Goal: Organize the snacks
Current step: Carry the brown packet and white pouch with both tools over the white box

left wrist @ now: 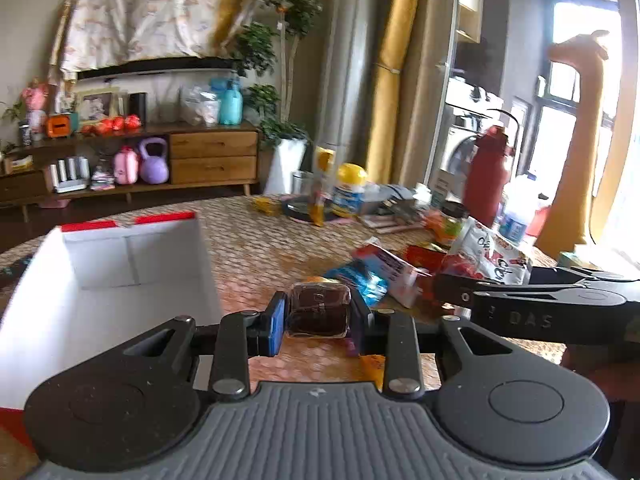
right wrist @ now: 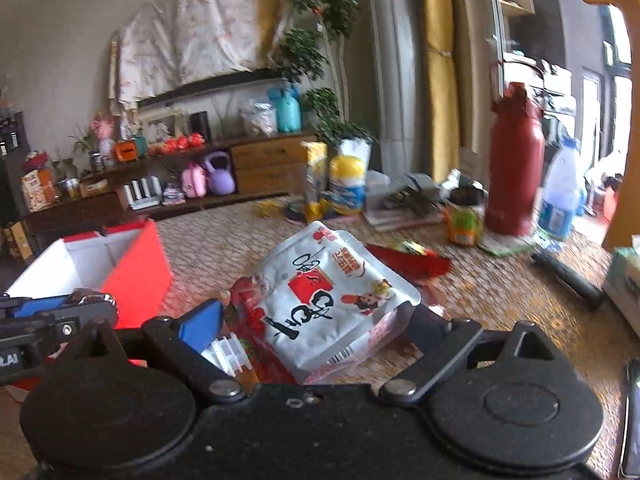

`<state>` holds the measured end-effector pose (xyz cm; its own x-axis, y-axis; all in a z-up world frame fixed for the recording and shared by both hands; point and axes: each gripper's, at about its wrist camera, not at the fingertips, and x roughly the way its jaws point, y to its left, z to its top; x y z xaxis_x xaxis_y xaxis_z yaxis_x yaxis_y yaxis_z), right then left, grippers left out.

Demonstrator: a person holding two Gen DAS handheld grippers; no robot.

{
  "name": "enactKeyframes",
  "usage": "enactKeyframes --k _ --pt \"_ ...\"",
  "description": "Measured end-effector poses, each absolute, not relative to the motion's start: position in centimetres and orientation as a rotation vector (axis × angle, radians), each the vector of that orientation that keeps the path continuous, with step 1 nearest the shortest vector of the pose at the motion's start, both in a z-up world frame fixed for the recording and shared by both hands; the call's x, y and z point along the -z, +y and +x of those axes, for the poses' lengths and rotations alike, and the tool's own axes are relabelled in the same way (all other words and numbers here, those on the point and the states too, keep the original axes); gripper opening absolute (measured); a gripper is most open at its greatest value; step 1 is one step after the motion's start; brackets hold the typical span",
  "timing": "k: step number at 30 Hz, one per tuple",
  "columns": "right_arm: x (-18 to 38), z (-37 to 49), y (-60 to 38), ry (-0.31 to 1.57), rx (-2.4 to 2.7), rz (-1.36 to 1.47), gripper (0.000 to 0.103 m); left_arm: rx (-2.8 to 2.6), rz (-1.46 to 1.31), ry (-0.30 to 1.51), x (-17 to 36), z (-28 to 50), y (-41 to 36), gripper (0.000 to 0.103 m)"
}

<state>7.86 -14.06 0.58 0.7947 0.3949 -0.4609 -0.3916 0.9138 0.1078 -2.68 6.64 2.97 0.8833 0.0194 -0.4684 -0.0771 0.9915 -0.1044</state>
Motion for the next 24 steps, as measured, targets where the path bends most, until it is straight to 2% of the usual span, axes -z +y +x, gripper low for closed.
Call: enactKeyframes --k 11,24 --pt "-3.5 7.5 -7.7 0.449 -0.582 -0.053 0.095 -0.216 -0.141 0.470 -3.6 -4.0 14.1 0.031" --pt "-5.4 8.4 2.3 0.460 -0.764 -0.122 0.095 -0.342 -0.171 0.565 -0.2 -4.5 20.3 0.031"
